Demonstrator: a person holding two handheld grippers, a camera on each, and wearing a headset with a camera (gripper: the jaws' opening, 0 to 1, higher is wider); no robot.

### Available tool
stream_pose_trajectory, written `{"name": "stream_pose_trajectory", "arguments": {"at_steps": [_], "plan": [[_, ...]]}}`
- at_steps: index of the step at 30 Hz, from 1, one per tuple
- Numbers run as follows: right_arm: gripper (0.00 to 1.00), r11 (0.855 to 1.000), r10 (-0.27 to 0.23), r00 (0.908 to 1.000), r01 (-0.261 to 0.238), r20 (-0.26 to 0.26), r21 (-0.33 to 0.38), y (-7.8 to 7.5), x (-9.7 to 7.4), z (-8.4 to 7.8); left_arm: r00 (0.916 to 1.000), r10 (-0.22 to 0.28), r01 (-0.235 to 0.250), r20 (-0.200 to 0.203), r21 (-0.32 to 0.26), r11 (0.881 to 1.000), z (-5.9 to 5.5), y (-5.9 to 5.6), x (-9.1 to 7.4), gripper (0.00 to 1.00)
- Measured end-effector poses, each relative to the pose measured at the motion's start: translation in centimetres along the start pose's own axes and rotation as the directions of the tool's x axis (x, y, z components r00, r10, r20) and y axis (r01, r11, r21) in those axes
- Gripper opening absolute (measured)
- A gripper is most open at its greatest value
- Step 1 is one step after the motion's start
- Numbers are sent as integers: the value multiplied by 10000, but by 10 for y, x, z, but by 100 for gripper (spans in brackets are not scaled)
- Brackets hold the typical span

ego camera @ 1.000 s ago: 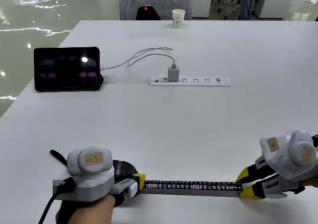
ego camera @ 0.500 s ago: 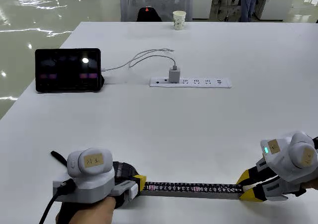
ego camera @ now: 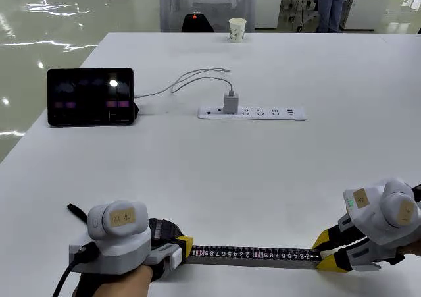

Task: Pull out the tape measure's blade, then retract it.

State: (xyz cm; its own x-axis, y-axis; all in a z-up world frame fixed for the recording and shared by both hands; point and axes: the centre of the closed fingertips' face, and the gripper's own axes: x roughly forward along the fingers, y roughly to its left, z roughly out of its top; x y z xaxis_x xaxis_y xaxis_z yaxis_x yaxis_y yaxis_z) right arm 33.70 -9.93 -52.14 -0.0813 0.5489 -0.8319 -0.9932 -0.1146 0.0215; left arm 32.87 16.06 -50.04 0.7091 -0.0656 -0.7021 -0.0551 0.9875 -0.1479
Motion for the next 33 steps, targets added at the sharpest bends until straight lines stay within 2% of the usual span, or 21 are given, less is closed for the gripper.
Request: {"name": "stream_pose_trajectory", "arguments": {"at_steps": [5,33], "plan": [[10,10000,17,10000,-17,40,-1,1,1,2,10000,-19,19,-4,-34,10000,0,0,1,60],[10,9998,134,9992,-128,378,-181,1,24,36,9999,-105,105,-29,-129,9999,0,0,0,60]]}}
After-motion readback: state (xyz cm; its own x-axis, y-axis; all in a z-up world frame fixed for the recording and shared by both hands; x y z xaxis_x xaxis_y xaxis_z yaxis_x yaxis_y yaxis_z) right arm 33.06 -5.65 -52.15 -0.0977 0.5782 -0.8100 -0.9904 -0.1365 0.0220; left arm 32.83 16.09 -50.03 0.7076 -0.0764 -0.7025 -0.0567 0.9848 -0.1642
